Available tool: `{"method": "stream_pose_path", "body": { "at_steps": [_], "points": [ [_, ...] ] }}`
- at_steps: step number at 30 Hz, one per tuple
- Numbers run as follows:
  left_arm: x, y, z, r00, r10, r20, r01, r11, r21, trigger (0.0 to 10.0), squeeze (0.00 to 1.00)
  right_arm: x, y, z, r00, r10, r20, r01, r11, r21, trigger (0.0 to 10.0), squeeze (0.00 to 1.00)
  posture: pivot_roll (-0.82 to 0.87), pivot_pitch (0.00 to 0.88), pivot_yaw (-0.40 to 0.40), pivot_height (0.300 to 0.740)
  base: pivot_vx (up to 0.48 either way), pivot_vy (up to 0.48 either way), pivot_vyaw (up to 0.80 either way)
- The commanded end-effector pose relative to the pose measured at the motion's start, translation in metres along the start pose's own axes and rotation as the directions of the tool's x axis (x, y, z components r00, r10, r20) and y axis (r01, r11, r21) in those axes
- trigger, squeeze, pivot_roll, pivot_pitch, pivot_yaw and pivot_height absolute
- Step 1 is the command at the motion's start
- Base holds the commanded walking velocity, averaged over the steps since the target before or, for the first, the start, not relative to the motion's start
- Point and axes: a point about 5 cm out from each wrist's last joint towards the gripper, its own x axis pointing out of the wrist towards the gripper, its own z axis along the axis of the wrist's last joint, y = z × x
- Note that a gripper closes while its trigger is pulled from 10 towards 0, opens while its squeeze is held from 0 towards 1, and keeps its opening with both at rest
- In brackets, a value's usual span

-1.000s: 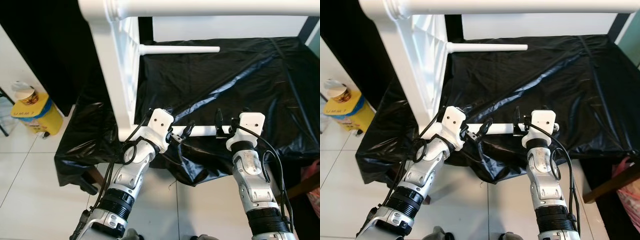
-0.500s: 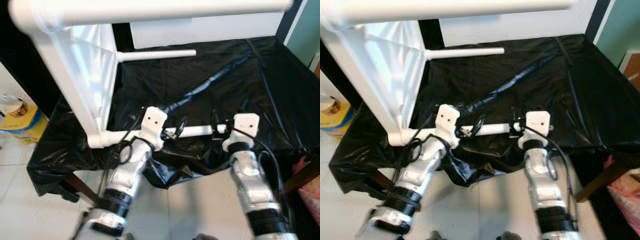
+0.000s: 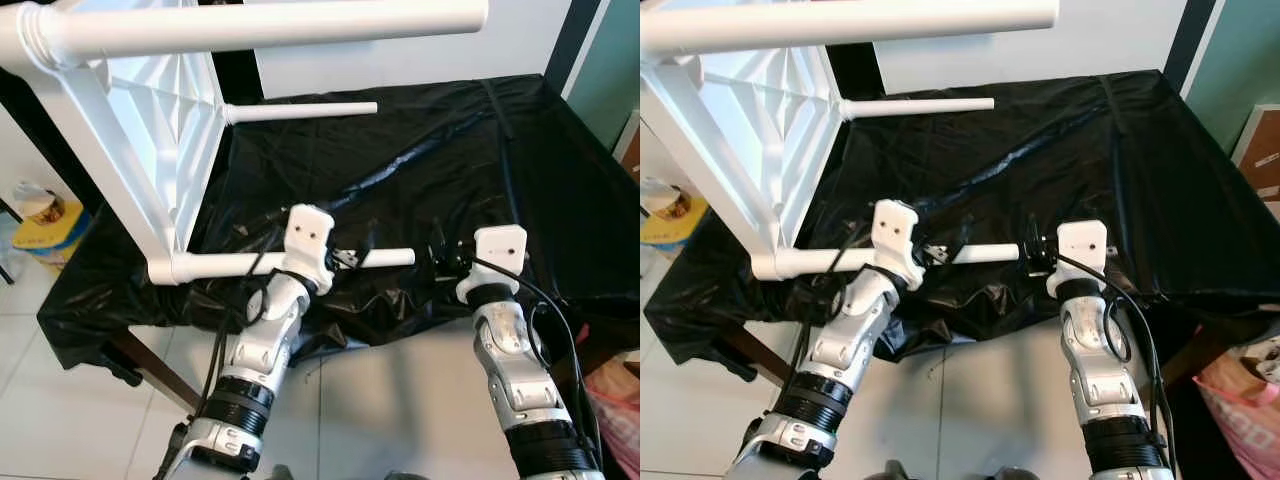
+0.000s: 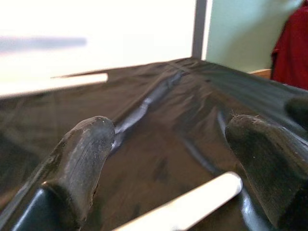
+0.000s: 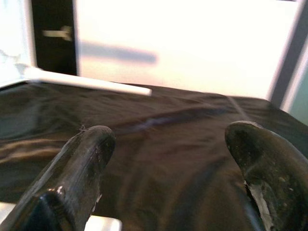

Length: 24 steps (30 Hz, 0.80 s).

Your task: Building children table

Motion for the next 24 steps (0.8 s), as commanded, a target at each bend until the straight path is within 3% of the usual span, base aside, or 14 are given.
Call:
{"method": "stream_pose_path", "body": {
  "at_steps": [1,7,21,24],
  "points": [
    [-0.0045,0.0077,-0.0028,0.999,0.029,-0.025,-0.03,0.999,-0.027,10.0,0.0,-0.0021,0.002,-0.0018,1.0,0.026,-0.015,-0.026,1.0,-0.005,10.0,0.0,-0.06,0.05,0.019,0.74,0.0,0.0,0.0],
    [-0.0074,0.0133,-0.0039,0.998,0.056,-0.042,-0.057,0.998,-0.035,10.0,0.0,-0.0021,0.0023,-0.0023,0.999,0.037,-0.018,-0.037,0.999,-0.007,10.0,0.0,-0.05,0.049,0.014,0.74,0.0,0.139,0.0],
    [-0.0119,0.0143,-0.0017,0.997,0.052,-0.051,-0.054,0.998,-0.043,10.0,0.0,-0.0043,0.0016,-0.0056,0.999,0.039,-0.033,-0.039,0.999,-0.012,10.0,0.0,-0.04,0.057,0.022,0.74,0.0,0.406,0.0],
    [-0.0123,0.0125,-0.0003,0.998,0.038,-0.053,-0.038,0.999,0.002,10.0,0.0,-0.0054,-0.0006,-0.0069,0.999,0.026,-0.038,-0.026,0.999,-0.017,10.0,0.0,-0.04,0.062,0.025,0.74,0.0,0.0,0.0]
  ]
}}
